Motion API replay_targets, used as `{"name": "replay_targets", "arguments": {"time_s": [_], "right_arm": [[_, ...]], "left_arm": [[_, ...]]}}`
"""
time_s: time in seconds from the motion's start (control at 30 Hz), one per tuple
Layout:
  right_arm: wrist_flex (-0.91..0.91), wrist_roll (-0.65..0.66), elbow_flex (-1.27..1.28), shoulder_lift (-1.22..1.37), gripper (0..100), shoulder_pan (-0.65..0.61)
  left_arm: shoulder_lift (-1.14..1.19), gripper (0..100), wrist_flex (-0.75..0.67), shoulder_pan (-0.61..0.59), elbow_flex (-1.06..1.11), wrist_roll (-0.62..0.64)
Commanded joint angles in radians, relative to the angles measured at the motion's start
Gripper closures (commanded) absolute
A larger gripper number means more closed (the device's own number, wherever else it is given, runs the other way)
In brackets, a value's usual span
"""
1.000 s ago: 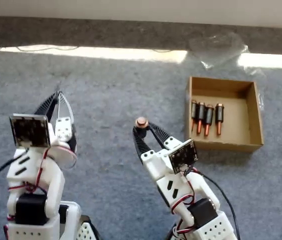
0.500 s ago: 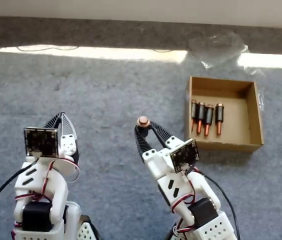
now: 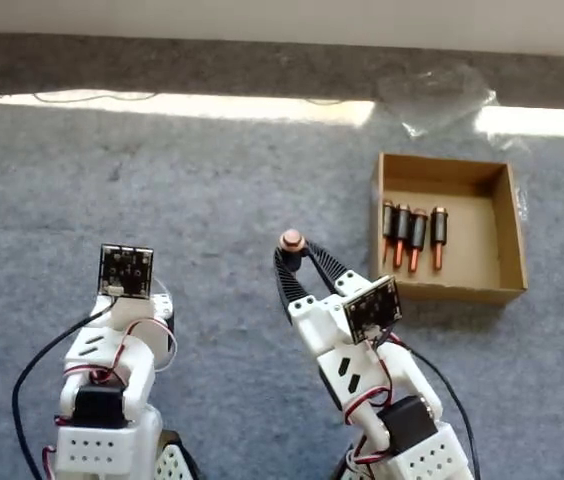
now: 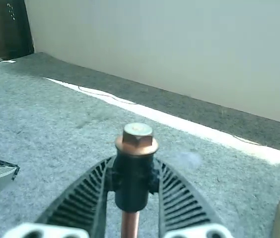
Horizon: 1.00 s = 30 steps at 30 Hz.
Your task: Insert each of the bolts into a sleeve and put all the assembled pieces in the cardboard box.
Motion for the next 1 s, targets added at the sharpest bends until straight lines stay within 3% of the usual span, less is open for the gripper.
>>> {"name": "replay_targets", "arguments": {"time_s": [0.0,0.17,0.4,0.73,0.97], "right_arm": [[-0.008,0.008,0.14,-0.012,99.5,0.015],[0.036,0.008,0.137,-0.012,99.5,0.062],[0.274,0.008,-0.09,-0.01,99.5,0.174],[0.469,0.009,-0.349,-0.007,99.5,0.303],[0.588,0.009,-0.601,0.174,99.5,0.328]], "left_arm": [[-0.01,99,0.006,-0.005,0.016,-0.006],[-0.01,99,0.098,-0.004,0.025,-0.006],[-0.01,99,0.21,-0.002,0.025,-0.006],[-0.01,99,0.373,-0.001,0.025,-0.006],[-0.01,99,0.377,-0.004,0.025,-0.005]]}}
